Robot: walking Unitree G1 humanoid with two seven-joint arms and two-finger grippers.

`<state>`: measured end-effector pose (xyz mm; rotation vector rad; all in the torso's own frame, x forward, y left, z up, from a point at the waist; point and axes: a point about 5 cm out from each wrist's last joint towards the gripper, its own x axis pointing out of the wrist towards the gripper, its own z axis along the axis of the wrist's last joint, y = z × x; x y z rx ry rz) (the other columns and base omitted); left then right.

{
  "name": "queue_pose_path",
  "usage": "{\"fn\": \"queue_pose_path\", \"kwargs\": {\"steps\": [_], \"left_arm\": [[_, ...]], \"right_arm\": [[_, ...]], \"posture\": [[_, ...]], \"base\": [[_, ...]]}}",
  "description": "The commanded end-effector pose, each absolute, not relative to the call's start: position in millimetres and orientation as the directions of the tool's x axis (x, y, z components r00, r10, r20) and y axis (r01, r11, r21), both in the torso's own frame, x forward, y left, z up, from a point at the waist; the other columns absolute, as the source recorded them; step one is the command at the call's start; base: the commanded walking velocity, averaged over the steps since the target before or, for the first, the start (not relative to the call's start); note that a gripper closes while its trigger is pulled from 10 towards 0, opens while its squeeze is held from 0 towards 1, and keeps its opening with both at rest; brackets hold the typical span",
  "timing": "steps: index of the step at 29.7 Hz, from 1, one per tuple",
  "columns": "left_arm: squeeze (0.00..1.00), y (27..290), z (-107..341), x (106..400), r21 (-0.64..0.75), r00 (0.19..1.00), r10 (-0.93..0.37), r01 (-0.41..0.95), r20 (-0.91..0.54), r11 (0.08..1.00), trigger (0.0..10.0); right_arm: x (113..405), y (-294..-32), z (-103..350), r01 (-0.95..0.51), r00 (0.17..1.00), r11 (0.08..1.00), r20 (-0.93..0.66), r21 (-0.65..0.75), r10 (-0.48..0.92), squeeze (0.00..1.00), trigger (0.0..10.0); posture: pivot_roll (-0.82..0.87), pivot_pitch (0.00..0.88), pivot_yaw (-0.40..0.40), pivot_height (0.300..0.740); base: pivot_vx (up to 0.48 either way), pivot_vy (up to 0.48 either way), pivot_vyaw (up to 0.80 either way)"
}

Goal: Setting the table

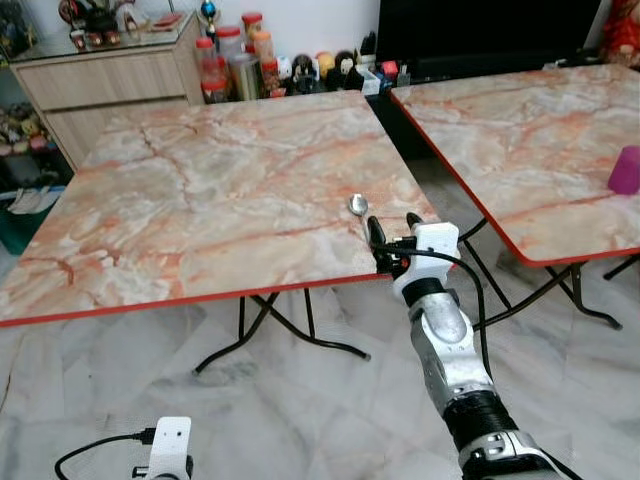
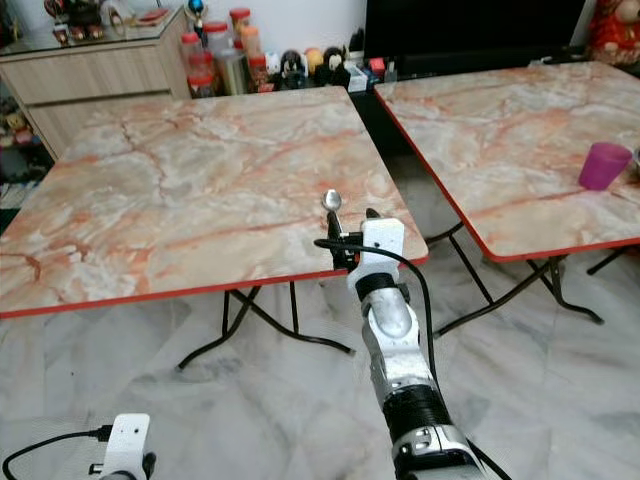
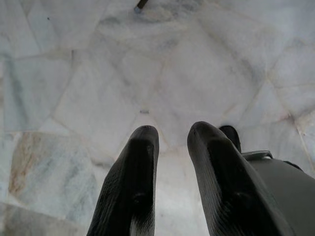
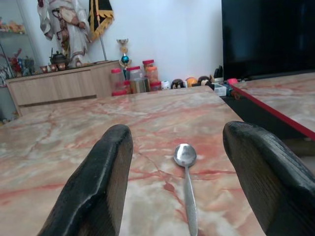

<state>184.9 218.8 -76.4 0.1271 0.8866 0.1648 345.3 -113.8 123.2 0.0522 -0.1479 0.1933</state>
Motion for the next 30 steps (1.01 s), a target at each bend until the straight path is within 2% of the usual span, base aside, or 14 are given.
{"fn": "queue_pose_path", "kwargs": {"steps": [1, 6, 17, 30], "left_arm": [[0.0, 219.1, -74.9, 187.6, 0.188, 0.629, 0.201, -0.088, -0.751, 0.978, 10.0], [0.0, 217.9, -76.0, 185.9, 0.183, 0.624, 0.194, -0.083, -0.757, 0.98, 10.0], [0.0, 217.1, -76.2, 186.0, 0.184, 0.623, 0.198, -0.088, -0.757, 0.979, 10.0], [0.0, 214.2, -77.2, 185.3, 0.179, 0.62, 0.192, -0.084, -0.76, 0.98, 10.0]], "right_arm": [[346.4, -114.6, 127.3, -0.19, 0.97, 0.981, 0.162, 0.047, 0.18, 0.0, 10.0], [345.2, -112.0, 128.8, -0.212, 0.963, 0.977, 0.168, -0.007, 0.21, 0.0, 10.0], [345.3, -112.4, 130.3, -0.218, 0.96, 0.976, 0.177, -0.01, 0.216, 0.0, 10.0], [345.5, -118.8, 125.2, -0.188, 0.972, 0.982, 0.147, 0.034, 0.181, 0.0, 10.0]], "posture": [[-0.03, 0.0, 0.066, 0.74], [-0.03, 0.0, 0.064, 0.74], [-0.03, 0.0, 0.06, 0.74], [-0.03, 0.0, 0.053, 0.74]], "base": [[0.296, 0.0, 0.0], [0.295, 0.0, 0.0], [0.317, 0.0, 0.56], [0.335, 0.0, 0.0]]}}
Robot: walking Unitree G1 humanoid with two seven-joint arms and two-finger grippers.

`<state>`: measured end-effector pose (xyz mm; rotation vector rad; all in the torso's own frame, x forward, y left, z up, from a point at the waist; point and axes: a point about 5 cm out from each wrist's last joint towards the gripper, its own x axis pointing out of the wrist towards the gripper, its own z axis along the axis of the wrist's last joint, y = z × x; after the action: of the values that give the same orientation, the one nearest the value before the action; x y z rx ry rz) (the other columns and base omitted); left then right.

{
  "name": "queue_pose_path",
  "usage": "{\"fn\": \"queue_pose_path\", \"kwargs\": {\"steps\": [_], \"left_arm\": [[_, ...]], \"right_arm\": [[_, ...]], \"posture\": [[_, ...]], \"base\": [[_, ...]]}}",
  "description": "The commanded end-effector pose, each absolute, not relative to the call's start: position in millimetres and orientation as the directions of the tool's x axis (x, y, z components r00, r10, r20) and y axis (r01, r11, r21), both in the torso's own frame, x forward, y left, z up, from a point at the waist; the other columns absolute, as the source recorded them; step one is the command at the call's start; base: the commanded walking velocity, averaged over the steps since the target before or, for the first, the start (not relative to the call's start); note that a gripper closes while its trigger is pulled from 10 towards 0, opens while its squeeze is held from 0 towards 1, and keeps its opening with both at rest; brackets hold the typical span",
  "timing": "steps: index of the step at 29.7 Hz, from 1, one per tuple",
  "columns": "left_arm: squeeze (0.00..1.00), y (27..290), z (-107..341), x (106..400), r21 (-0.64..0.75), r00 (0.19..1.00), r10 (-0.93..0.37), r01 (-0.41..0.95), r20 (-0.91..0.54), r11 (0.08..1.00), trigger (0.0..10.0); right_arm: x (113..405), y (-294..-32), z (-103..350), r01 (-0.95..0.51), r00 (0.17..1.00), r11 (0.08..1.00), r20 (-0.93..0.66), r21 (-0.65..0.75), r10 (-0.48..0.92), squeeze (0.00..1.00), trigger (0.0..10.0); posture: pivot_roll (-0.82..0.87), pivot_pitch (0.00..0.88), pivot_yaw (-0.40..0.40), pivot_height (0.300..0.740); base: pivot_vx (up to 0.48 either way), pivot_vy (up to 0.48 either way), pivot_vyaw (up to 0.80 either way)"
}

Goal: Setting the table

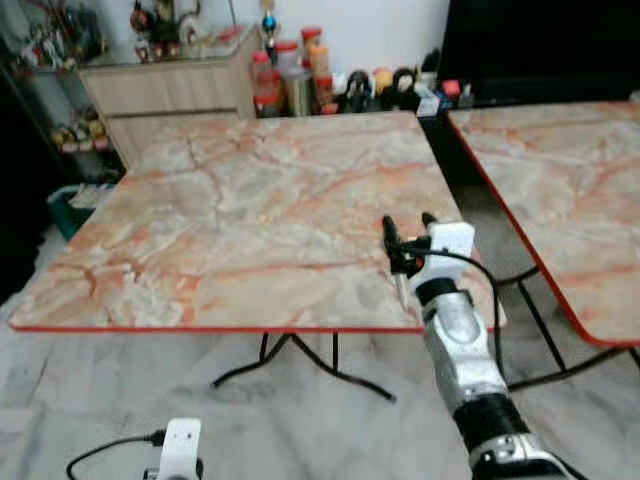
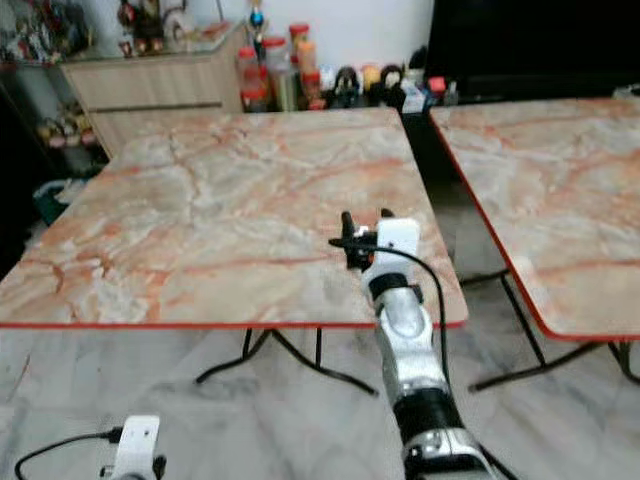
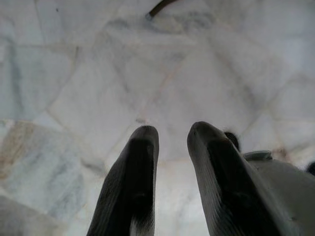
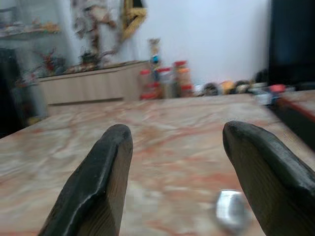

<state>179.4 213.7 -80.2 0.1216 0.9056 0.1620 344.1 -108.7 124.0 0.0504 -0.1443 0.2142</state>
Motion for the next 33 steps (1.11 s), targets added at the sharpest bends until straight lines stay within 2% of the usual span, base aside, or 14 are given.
{"fn": "queue_pose_path", "kwargs": {"steps": [1, 22, 30, 33], "left_arm": [[0.0, 214, -77, 185, 0.179, 0.62, 0.192, -0.084, -0.76, 0.98, 10.0], [0.0, 213, -78, 183, 0.185, 0.619, 0.184, -0.063, -0.764, 0.981, 10.0], [0.0, 214, -78, 184, 0.191, 0.619, 0.179, -0.047, -0.765, 0.98, 10.0], [0.0, 214, -77, 185, 0.193, 0.62, 0.181, -0.048, -0.764, 0.98, 10.0]], "right_arm": [[346, -119, 125, -0.188, 0.972, 0.982, 0.147, 0.034, 0.181, 0.0, 10.0], [334, -119, 106, -0.196, 0.978, 0.98, 0.078, 0.008, 0.195, 0.0, 10.0], [330, -109, 96, -0.209, 0.977, 0.978, 0.031, 0.001, 0.209, 0.0, 10.0], [329, -104, 94, -0.219, 0.976, 0.976, 0.014, -0.004, 0.219, 0.0, 10.0]], "posture": [[-0.03, 0.0, 0.053, 0.74], [-0.04, 0.0, 0.056, 0.74], [-0.03, 0.0, 0.055, 0.74], [-0.03, 0.0, 0.053, 0.74]], "base": [[0.337, 0.0, 0.0], [0.334, 0.0, 0.0], [0.325, 0.0, 0.0], [0.0, 0.0, 0.0]]}}
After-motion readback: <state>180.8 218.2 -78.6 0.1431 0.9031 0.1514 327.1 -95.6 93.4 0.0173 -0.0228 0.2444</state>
